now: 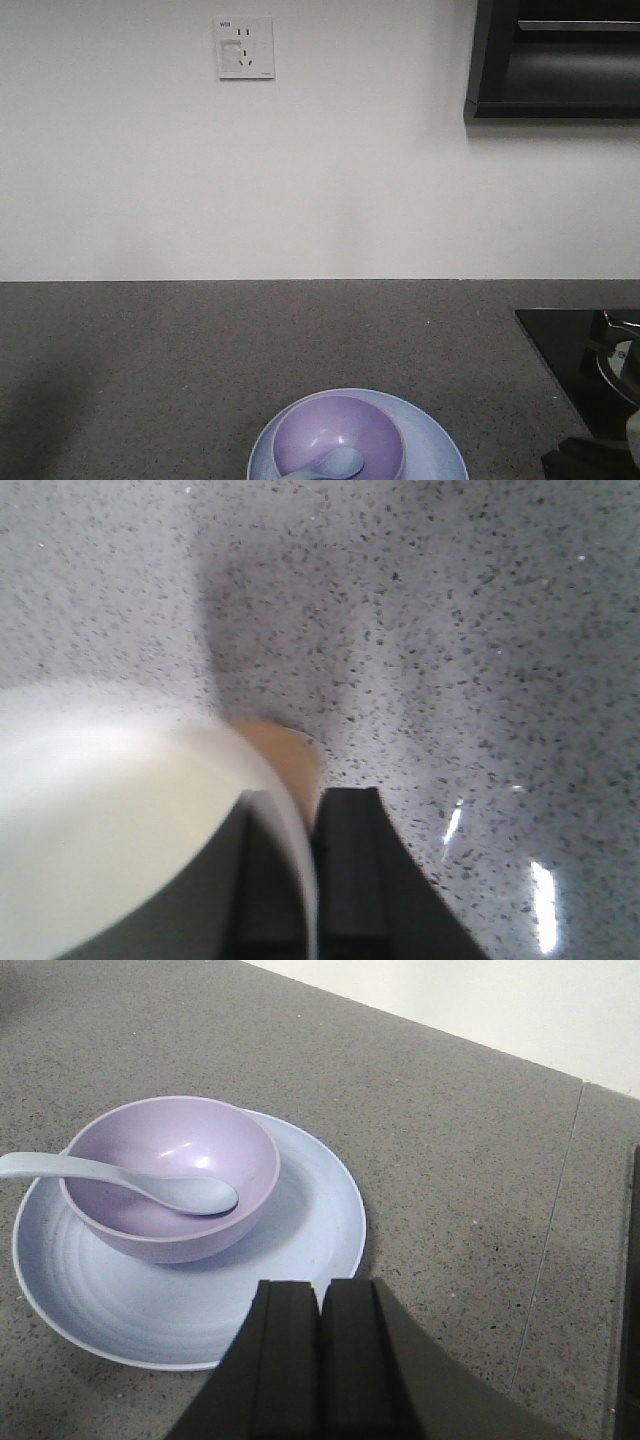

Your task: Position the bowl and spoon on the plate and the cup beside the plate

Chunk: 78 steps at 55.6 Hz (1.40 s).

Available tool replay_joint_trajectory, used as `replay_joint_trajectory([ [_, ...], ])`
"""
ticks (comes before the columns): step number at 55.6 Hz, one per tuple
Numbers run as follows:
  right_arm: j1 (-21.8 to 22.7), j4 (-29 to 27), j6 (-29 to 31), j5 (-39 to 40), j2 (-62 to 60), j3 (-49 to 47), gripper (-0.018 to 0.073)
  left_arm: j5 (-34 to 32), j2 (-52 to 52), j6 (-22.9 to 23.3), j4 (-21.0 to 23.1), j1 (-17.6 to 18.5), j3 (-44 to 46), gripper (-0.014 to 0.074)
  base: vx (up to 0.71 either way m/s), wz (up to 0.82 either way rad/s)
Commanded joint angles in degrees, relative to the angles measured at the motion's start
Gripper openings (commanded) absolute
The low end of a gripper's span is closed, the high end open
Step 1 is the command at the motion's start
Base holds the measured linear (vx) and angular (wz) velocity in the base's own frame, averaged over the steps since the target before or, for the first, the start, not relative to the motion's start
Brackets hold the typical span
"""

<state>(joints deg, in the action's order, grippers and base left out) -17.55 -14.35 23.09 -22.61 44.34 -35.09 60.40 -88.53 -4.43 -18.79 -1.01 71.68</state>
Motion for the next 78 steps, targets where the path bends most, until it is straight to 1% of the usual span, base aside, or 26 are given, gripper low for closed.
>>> replay_joint_trajectory([
  [1,0.3,0.2,0.6,4.6,-0.4,-1.7,-0.0001,-0.9,2.8,0.1,1.7,-0.1,2.4,-0.0009,0.0,0.0],
  [7,0.3,0.2,0.6,4.7,-0.4,-1.7,-0.0001,0.2,4.1,0.0,4.9,0.4,4.3,-0.0008,0.0,0.0],
  [16,0.3,0.1,0.6,4.7,-0.4,-1.7,-0.0001,1.2,6.4,0.0,9.9,3.4,8.4,-0.0006,0.0,0.0],
  [22,0.3,0.1,0.6,4.7,-0.4,-1.7,-0.0001,0.9,7.4,0.0,15.5,6.0,11.5,-0.0003,0.0,0.0],
  [27,0.3,0.1,0.6,4.7,-0.4,-1.7,-0.0001,0.7,7.5,0.2,21.5,8.0,13.7,-0.0001,0.0,0.0],
  [31,0.3,-0.1,0.6,4.6,-0.4,-1.7,-0.0001,0.2,7.3,0.0,24.8,10.0,15.1,0.0,0.0,0.0],
  [36,0.3,-0.2,0.6,4.6,-0.4,-1.7,-0.0001,-0.6,6.7,-1.7,26.5,12.9,15.8,0.0,0.0,0.0],
  [40,0.3,-1.2,0.6,4.7,-0.4,-1.7,-0.0001,-1.4,6.0,-4.9,27.9,15.5,15.8,0.0,0.0,0.0],
  [45,0.3,-2.1,0.6,4.9,-0.4,-1.7,-0.0001,-1.9,4.8,-7.0,28.8,18.9,15.9,0.0,0.0,0.0],
  [56,0.3,-2.1,0.6,4.9,-0.4,-1.7,-0.0001,-1.1,1.7,-7.0,28.8,24.8,16.2,0.0,0.0,0.0],
  [62,0.3,-2.1,0.6,4.9,-0.4,-1.7,-0.0001,-0.4,0.3,-7.0,27.7,28.0,16.2,0.0,0.0,0.0],
  [67,0.3,-2.1,0.6,4.8,-0.4,-1.7,-0.0001,-0.6,-0.5,-6.6,25.2,29.5,16.2,0.0,0.0,0.0],
  [78,0.3,-2.0,0.6,4.5,-0.4,-1.7,-0.0001,1.0,-1.8,-5.3,25.3,30.1,16.2,0.0,0.0,0.0],
])
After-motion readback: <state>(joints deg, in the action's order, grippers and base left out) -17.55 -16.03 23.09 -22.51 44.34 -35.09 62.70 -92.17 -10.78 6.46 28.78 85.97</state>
